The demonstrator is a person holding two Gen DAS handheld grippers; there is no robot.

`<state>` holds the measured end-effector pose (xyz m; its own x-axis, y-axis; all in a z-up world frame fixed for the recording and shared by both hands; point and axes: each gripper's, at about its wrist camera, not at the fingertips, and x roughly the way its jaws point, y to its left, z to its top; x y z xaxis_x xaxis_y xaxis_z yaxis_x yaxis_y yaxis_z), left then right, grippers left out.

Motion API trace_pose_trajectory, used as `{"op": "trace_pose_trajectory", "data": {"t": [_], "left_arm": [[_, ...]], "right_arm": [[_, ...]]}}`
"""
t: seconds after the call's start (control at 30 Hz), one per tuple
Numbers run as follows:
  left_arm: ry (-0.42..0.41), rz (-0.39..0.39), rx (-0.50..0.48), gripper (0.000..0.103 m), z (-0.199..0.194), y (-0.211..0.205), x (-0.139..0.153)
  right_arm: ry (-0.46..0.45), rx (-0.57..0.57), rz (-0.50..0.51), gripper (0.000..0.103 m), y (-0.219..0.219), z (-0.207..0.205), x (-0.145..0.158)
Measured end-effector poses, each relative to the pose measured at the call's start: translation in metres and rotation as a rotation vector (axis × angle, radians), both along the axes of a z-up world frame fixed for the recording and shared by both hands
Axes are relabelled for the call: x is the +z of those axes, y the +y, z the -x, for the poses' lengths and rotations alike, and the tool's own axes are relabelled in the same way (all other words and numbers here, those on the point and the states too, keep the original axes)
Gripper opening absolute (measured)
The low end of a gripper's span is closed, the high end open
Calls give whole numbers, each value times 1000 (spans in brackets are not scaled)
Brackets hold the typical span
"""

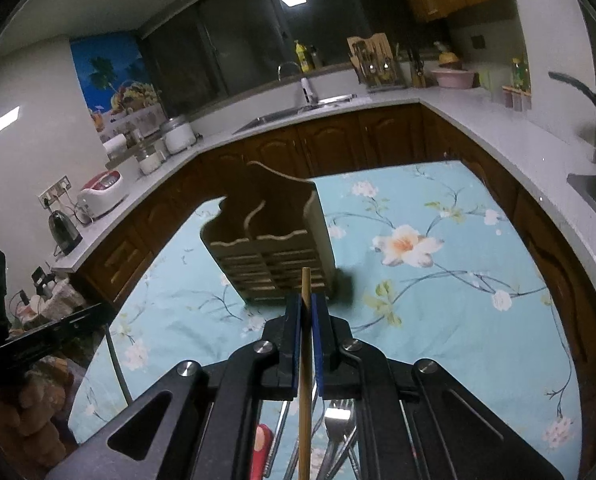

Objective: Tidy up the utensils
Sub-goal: 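Lift the chopsticks and carry them toward the wooden holder with both tools, then lower the chopsticks into the wooden holder and open both tools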

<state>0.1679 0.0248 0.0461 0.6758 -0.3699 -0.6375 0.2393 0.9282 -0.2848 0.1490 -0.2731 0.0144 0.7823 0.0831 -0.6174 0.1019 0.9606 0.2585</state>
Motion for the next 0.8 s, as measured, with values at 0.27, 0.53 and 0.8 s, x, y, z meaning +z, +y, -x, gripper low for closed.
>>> {"op": "trace_pose_trajectory", "data": {"t": [0.27, 0.53, 0.8], "left_arm": [[-61, 40, 10, 2, 14, 12, 24], [-135, 84, 53, 2, 10, 23, 39], [-211, 98, 59, 2, -12, 17, 43]], "right_arm": [[-86, -8, -20, 5, 0, 4, 15], [-147, -21, -26, 5, 4, -2, 19], [-209, -19, -24, 5, 2, -20, 26]]}}
